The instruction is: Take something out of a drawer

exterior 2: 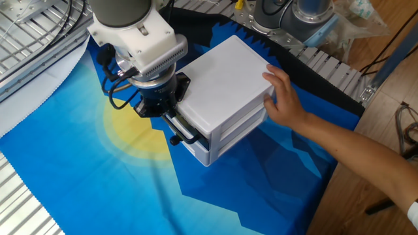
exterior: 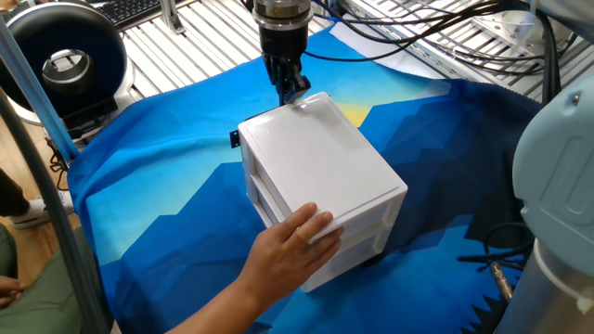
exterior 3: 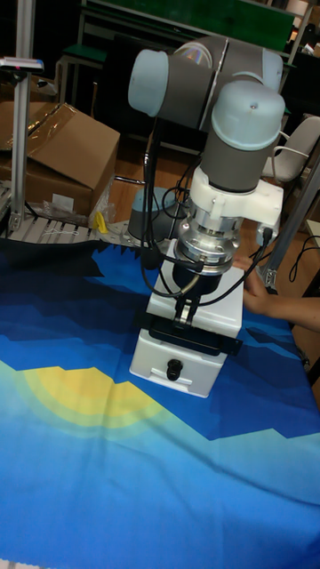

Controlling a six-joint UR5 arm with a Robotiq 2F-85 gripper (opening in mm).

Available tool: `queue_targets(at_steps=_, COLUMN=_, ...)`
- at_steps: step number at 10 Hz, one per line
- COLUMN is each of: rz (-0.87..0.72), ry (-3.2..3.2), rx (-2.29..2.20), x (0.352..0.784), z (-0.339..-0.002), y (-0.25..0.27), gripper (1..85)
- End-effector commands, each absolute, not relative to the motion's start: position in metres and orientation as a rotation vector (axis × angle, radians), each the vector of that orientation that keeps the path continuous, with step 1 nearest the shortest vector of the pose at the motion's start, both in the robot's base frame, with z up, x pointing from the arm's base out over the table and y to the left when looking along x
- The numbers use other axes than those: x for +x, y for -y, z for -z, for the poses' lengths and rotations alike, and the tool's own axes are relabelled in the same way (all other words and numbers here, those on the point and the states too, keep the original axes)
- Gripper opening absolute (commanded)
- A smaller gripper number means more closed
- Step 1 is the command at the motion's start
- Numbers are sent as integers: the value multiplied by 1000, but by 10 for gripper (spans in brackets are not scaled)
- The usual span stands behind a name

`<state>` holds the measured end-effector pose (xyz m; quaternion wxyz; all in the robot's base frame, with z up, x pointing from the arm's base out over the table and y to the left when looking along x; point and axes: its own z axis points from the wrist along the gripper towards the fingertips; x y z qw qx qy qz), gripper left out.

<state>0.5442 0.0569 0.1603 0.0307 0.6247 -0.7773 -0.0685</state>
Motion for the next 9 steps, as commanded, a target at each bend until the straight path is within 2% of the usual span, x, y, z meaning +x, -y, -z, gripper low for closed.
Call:
queue_targets(at_steps=1, rz=238, ry=2384, rx=1948, x=548, z=-159, y=-57, gripper=10)
queue_targets(at_steps=9, rz=201, ry=2385, rx=1977, x=563, z=-161, y=-54, gripper=10)
